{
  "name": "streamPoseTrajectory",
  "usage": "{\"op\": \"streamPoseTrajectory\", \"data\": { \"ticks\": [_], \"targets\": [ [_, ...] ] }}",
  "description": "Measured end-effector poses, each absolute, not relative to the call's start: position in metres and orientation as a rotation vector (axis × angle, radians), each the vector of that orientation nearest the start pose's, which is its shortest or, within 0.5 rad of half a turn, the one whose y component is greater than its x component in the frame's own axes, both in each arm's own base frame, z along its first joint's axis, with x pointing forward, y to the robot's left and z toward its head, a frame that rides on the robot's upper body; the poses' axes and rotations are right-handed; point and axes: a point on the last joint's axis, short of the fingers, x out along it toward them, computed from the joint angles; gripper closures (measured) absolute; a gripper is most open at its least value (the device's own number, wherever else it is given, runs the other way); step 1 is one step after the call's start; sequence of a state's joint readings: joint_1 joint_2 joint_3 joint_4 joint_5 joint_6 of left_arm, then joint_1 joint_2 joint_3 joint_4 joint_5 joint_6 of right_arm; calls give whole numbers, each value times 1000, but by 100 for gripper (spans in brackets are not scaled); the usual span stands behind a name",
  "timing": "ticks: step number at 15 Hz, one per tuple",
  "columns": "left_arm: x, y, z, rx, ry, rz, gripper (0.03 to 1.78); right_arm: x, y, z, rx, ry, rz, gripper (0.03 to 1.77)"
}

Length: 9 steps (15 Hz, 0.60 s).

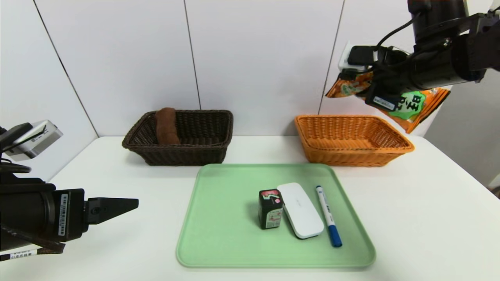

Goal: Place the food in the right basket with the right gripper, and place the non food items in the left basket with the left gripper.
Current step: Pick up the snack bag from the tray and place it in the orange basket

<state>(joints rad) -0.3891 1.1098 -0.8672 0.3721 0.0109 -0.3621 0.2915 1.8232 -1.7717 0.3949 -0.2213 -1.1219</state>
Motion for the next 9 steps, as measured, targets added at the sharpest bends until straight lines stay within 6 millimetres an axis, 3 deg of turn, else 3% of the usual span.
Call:
{"op": "streamPoseTrajectory", "data": {
  "ticks": [4,9],
  "targets": [
    [129,-52,241,-251,651,-248,12,366,94,281,-1341,280,240,134],
    [129,-53,240,-252,655,-249,12,394,98,241,-1368,338,261,134]
  ]
}}
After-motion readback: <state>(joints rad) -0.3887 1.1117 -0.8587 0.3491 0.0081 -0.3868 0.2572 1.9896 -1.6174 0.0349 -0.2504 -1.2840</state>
